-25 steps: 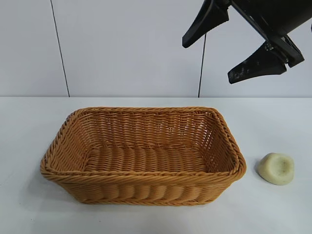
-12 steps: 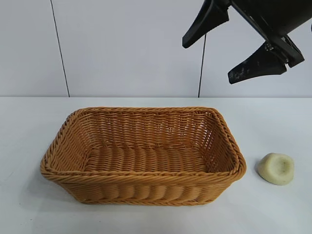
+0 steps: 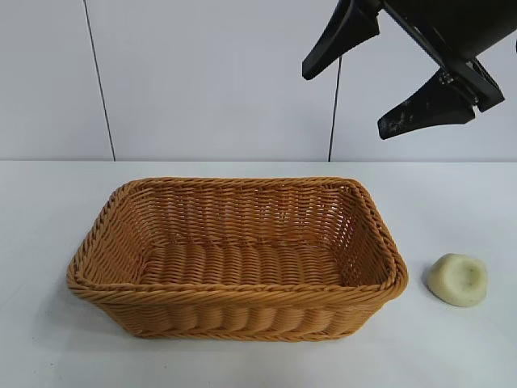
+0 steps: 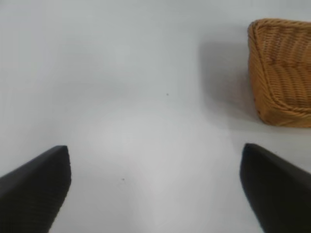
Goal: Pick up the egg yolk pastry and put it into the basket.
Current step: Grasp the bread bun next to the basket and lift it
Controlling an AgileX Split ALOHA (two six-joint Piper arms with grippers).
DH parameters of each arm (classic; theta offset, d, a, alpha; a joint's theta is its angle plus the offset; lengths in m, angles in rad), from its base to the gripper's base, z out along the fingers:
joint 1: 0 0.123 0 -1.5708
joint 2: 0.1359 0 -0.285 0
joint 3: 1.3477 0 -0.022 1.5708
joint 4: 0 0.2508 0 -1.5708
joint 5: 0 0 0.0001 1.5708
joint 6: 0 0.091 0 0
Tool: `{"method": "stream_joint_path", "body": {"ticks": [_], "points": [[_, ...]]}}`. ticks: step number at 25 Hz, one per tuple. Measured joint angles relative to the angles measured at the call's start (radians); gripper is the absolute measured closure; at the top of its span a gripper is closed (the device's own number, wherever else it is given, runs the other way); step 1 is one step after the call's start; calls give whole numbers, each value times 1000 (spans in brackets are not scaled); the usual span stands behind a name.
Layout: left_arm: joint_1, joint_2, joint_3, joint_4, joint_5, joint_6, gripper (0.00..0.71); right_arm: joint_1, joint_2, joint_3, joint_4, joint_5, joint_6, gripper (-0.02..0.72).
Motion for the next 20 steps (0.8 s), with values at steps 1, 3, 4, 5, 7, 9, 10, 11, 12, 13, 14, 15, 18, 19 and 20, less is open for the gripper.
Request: {"method": "stream_joint_path", "body": {"ticks": [1, 3, 4, 5, 7, 9, 10, 11, 12, 13, 14, 15, 18, 19, 20], "points": [[0, 0, 0, 0, 0, 0, 32, 0, 0, -2, -37, 5, 24, 8], [0, 0, 0, 0, 0, 0, 32, -1, 0, -4, -150, 10, 87, 8], [0, 0, 0, 0, 0, 0, 32, -3, 0, -4, -210, 13, 117, 8], [0, 0, 0, 0, 0, 0, 32, -11, 0, -4, -259, 16, 154, 8], [0, 0, 0, 0, 0, 0, 32, -37, 0, -4, -357, 24, 216, 8], [0, 0, 0, 0, 0, 0, 32, -77, 0, -5, -427, 34, 269, 8], [0, 0, 0, 0, 0, 0, 32, -104, 0, -5, -459, 38, 289, 8], [0, 0, 0, 0, 0, 0, 32, -124, 0, -5, -476, 39, 301, 8], [0, 0, 0, 0, 0, 0, 32, -147, 0, -5, -486, 42, 308, 8], [0, 0, 0, 0, 0, 0, 32, -164, 0, -5, -493, 47, 314, 8], [0, 0, 0, 0, 0, 0, 32, -182, 0, -5, -498, 56, 317, 8], [0, 0, 0, 0, 0, 0, 32, -195, 0, -5, -503, 62, 318, 8], [0, 0, 0, 0, 0, 0, 32, -209, 6, -5, -517, 64, 320, 8], [0, 0, 0, 0, 0, 0, 32, -209, 14, -5, -517, 64, 320, 8], [0, 0, 0, 0, 0, 0, 32, -209, 29, -5, -517, 63, 320, 8]]}}
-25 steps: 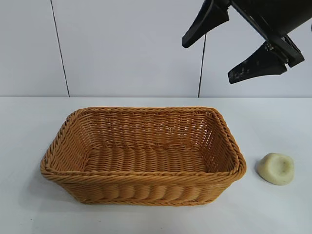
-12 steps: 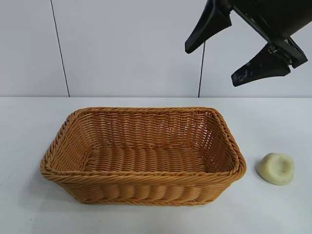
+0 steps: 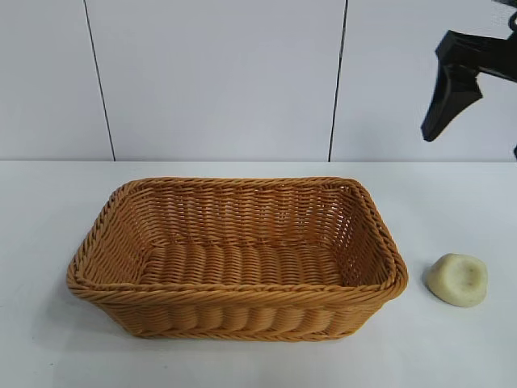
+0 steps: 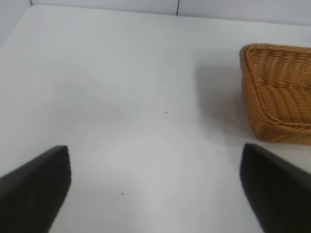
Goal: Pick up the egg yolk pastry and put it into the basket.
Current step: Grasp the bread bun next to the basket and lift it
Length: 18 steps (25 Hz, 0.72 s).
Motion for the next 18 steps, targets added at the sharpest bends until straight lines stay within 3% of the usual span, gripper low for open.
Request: {"method": "stream_joint_path", "body": {"ticks": [18], "points": [[0, 0, 0, 0, 0, -1, 32, 0, 398, -1, 0, -56, -1, 10]]}}
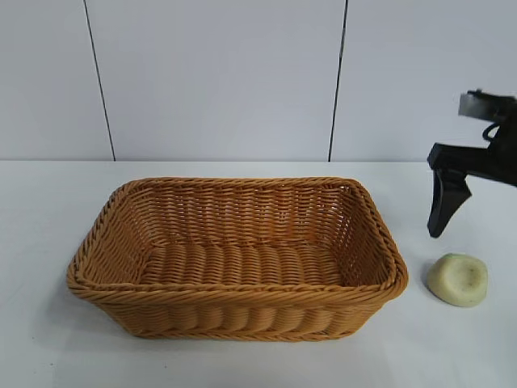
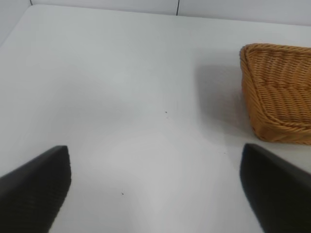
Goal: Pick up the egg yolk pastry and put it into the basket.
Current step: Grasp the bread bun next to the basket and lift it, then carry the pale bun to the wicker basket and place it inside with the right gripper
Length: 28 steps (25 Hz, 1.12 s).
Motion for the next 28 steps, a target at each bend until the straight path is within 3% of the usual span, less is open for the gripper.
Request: {"method": "stream_joint_path", "body": {"ticks": [3, 7, 9, 15, 28], "points": [[0, 0, 0, 0, 0, 0, 32, 0, 1, 0, 0, -1, -2, 132], [0, 0, 0, 0, 1, 0, 32, 0, 1, 0, 1, -1, -2, 432], [0, 0, 0, 0, 1, 0, 32, 0, 1, 0, 1, -1, -2, 517], [0, 0, 0, 0, 1, 0, 32, 0, -16, 0, 1, 9, -11, 561], [0, 0, 0, 0, 2, 0, 32, 0, -353, 0, 10, 94, -23, 563]]}}
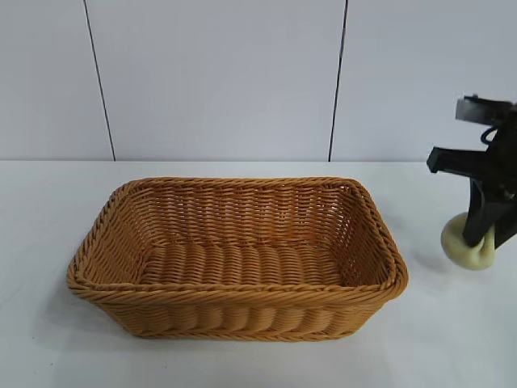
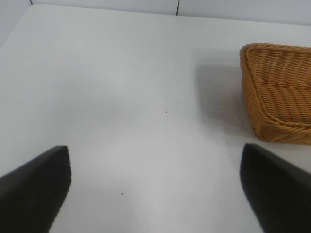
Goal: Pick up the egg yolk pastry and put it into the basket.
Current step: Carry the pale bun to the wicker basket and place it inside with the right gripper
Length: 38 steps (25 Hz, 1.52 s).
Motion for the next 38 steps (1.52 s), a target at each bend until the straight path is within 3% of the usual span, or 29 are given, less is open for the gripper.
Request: {"method": "stream_joint_path", "body": {"ticks": [5, 12, 19, 24, 28, 32, 36, 38], "points": [[0, 0, 0, 0, 0, 0, 32, 0, -32, -69, 24, 74, -2, 563], [0, 0, 0, 0, 0, 0, 32, 15, -32, -169, 46, 101, -3, 563], [0, 0, 0, 0, 1, 0, 32, 235, 40, -230, 59, 89, 12, 563], [0, 0, 0, 0, 1, 0, 32, 429, 154, -239, 73, 19, 38, 563], [0, 0, 0, 0, 1, 0, 32, 540, 263, -239, 76, -90, 52, 563], [0, 0, 0, 0, 1, 0, 32, 580, 364, -239, 79, -187, 65, 563], [0, 0, 0, 0, 1, 0, 32, 579, 424, -239, 77, -203, 69, 562], [0, 0, 0, 0, 1, 0, 32, 579, 428, -239, 77, -203, 69, 527]]}}
